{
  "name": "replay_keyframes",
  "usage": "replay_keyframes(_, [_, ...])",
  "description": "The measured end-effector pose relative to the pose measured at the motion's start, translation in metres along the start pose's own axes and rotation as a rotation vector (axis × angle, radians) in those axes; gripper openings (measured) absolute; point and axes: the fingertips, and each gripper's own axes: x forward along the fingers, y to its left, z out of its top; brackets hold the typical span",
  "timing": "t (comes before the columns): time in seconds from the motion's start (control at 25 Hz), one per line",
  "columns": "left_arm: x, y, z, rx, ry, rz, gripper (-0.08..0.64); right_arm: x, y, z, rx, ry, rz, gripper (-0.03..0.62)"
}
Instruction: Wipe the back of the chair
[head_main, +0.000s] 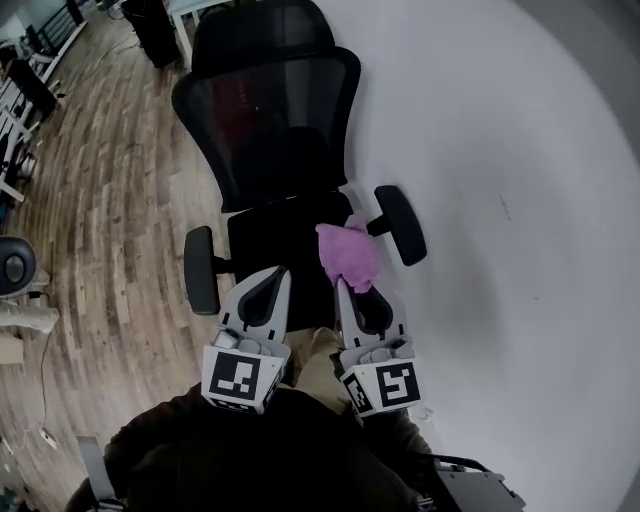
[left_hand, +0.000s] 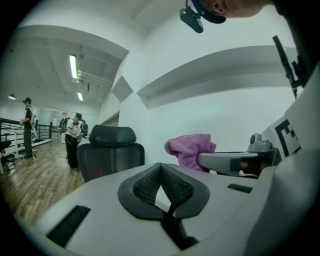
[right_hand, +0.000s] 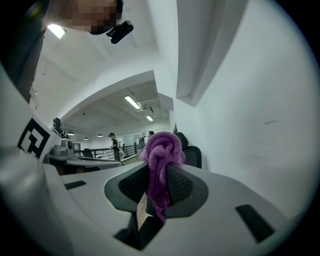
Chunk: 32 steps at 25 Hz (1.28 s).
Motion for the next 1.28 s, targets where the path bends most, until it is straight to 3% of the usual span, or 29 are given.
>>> replay_keyframes(0.4, [0.095, 0.063, 0.020, -0.065, 0.038, 0.228, 0.003, 0.134, -0.038, 0.012, 0.006, 0.074, 0.270, 0.084])
replay_keyframes(0.64, [0.122, 0.100, 0.043, -0.097, 0.021, 0.362, 0.003, 0.193, -0.052, 0.033, -0.018, 0.082, 0.360, 0.084])
replay_keyframes(0.84, [0.138, 0.152, 0.031, -0.110, 0.003, 0.378, 0.003, 0.247, -0.042, 0.022, -0.030, 0.088, 0.369, 0.084])
replay_keyframes(1.04, [0.157, 0.185, 0.024, -0.122, 0.025, 0.361, 0.003, 0.274, -0.040, 0.001, 0.023, 0.130, 0.341, 0.084])
replay_keyframes(1.28, [0.166, 0.215, 0.031, -0.123, 0.028, 0.354, 0.003, 0.314, -0.027, 0.011, 0.006, 0.136, 0.356, 0.084])
